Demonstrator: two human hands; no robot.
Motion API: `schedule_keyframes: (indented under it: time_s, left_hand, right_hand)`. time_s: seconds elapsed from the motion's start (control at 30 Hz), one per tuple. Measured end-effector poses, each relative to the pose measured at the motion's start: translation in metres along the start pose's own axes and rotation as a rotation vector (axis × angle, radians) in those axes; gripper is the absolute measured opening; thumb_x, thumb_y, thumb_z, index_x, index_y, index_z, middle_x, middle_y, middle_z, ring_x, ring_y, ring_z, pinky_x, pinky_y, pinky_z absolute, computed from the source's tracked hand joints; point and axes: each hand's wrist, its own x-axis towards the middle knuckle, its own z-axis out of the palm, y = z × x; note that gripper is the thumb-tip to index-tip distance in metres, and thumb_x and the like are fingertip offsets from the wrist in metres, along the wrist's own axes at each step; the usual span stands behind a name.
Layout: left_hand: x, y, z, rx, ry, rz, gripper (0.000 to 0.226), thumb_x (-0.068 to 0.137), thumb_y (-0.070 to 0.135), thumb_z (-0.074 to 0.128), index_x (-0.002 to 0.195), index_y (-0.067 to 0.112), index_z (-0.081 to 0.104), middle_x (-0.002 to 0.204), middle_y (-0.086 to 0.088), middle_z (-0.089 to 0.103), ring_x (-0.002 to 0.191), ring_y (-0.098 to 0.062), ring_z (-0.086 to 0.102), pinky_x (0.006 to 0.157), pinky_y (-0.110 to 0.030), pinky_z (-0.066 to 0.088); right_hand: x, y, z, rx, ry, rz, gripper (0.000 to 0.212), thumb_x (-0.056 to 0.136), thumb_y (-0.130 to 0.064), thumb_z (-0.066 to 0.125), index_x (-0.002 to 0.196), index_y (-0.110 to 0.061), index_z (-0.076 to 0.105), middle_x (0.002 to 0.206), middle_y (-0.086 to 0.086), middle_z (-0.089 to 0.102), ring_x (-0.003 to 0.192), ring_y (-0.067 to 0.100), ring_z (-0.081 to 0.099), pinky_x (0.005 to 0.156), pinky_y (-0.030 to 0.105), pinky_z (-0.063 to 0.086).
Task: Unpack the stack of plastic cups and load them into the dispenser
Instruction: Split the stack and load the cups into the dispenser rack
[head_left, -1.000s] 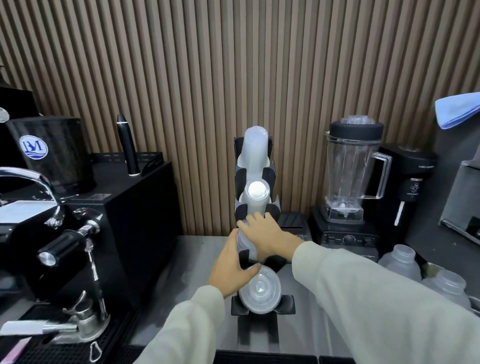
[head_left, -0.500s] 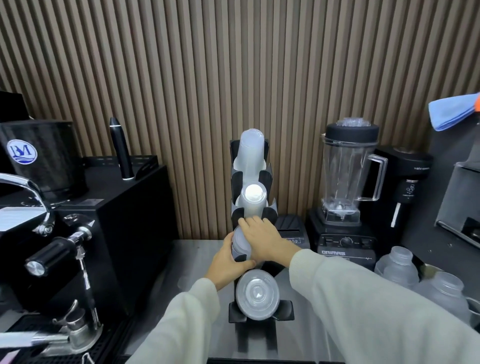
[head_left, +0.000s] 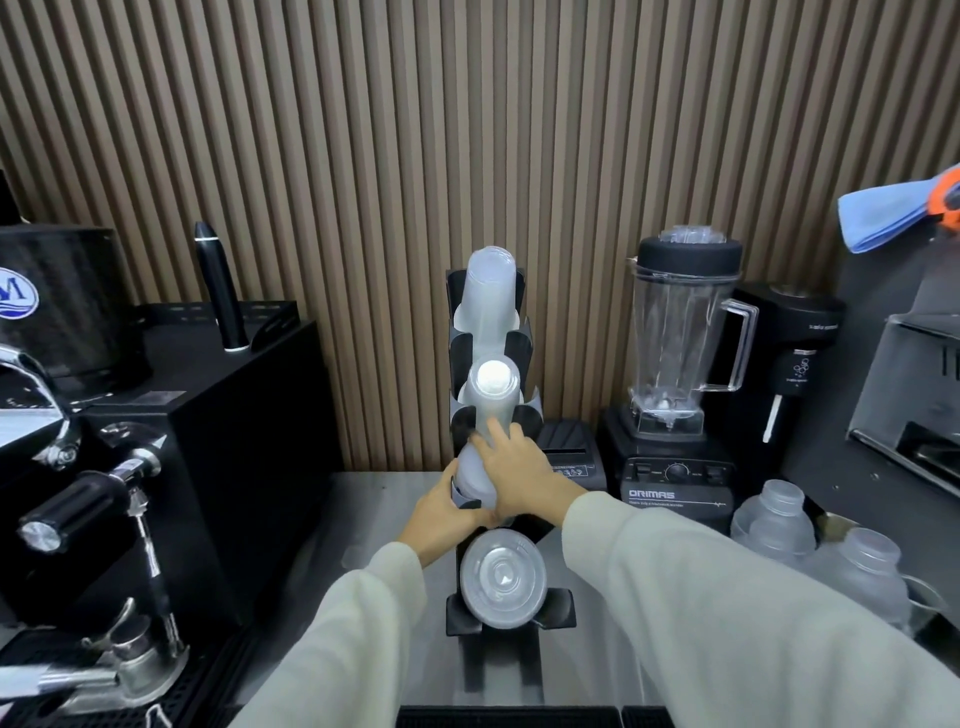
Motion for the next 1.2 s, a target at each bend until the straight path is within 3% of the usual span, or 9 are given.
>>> schedule_keyframes:
  time_s: [0.07,0.17,0.3,0.4,0.5,0.57,0.83,1.0,1.2]
  left_hand:
    - [-0.003,0.003,-0.002,0.021,-0.008,0.009,0.08,0.075,0.018,0.076,0.14,0.03,0.031,0.128,0.005,0.053,0.111,-0.01,0.049,0.084,-0.017,0.038]
    - [-0.01,0.007,-0.005,0.117,0.044,0.073,0.094,0.076,0.025,0.077,0.147,0.021,0.016,0.134,0.01,0.042,0.12,-0.005,0.04,0.095,-0.019,0.033]
    - [-0.01,0.005,-0.006,0.303,0.149,0.166,0.103,0.069,0.041,0.077,0.147,0.025,0.012,0.147,0.004,0.037,0.129,-0.016,0.043,0.104,-0.037,0.043]
    - [-0.013,0.007,-0.002,0.442,0.166,0.205,0.092,0.073,0.032,0.074,0.143,0.023,0.015,0.147,-0.006,0.034,0.132,-0.023,0.042,0.099,-0.042,0.048]
    - [-0.022,0.011,0.004,0.574,0.175,0.249,0.092,0.084,0.023,0.066,0.149,0.015,0.001,0.159,-0.006,0.003,0.144,-0.019,0.017,0.108,-0.033,0.037]
    - [-0.021,0.009,0.008,0.612,0.212,0.244,0.092,0.087,0.025,0.063,0.149,0.013,-0.004,0.159,-0.005,-0.006,0.146,-0.018,0.006,0.112,-0.03,0.031]
    - [-0.023,0.008,0.006,0.844,0.228,0.238,0.094,0.089,0.038,0.056,0.147,0.011,-0.013,0.158,-0.01,-0.012,0.146,-0.025,-0.005,0.119,-0.038,0.016]
    - [-0.029,0.007,0.006,0.908,0.209,0.247,0.089,0.09,0.039,0.05,0.148,0.011,-0.012,0.158,-0.011,-0.011,0.146,-0.026,-0.003,0.118,-0.041,0.017]
    - [-0.043,0.002,0.007,0.925,0.196,0.253,0.092,0.089,0.049,0.049,0.148,0.013,-0.012,0.158,-0.011,-0.01,0.146,-0.026,-0.002,0.117,-0.042,0.018]
  right_hand:
    - [-0.003,0.003,-0.006,0.03,-0.043,0.004,0.105,0.069,-0.036,0.079,0.148,-0.013,0.014,0.138,0.015,0.027,0.12,0.032,0.036,0.094,0.038,0.042]
    - [-0.011,0.001,-0.011,0.045,0.015,0.041,0.101,0.073,-0.04,0.076,0.149,-0.017,0.013,0.138,0.013,0.032,0.122,0.031,0.038,0.096,0.039,0.038]
    - [-0.02,-0.009,-0.005,-0.045,0.034,0.072,0.088,0.083,-0.037,0.065,0.15,-0.02,0.009,0.147,0.01,0.028,0.131,0.03,0.033,0.103,0.043,0.031]
    - [-0.023,-0.018,0.004,-0.098,0.005,0.089,0.082,0.091,-0.032,0.056,0.15,-0.02,0.0,0.156,0.009,0.014,0.14,0.032,0.021,0.11,0.048,0.026]
    - [-0.024,-0.022,0.011,-0.129,-0.047,0.097,0.082,0.095,-0.034,0.048,0.15,-0.018,-0.01,0.159,0.008,-0.002,0.145,0.035,0.006,0.113,0.055,0.02]
    - [-0.023,-0.021,0.013,-0.151,-0.042,0.096,0.082,0.095,-0.036,0.047,0.149,-0.018,-0.012,0.16,0.008,-0.005,0.145,0.036,0.005,0.113,0.058,0.018]
    - [-0.022,-0.02,0.013,-0.115,0.023,0.132,0.089,0.094,-0.044,0.047,0.148,-0.015,-0.017,0.161,0.01,-0.005,0.147,0.033,-0.005,0.115,0.058,0.001]
    - [-0.03,-0.017,0.007,-0.086,0.044,0.112,0.098,0.089,-0.054,0.051,0.148,-0.008,-0.012,0.16,0.013,-0.003,0.148,0.029,-0.004,0.115,0.058,0.001]
    - [-0.056,-0.013,-0.009,0.009,0.084,0.104,0.086,0.093,-0.049,0.045,0.149,-0.006,-0.005,0.161,0.01,0.002,0.148,0.025,-0.001,0.117,0.053,0.001]
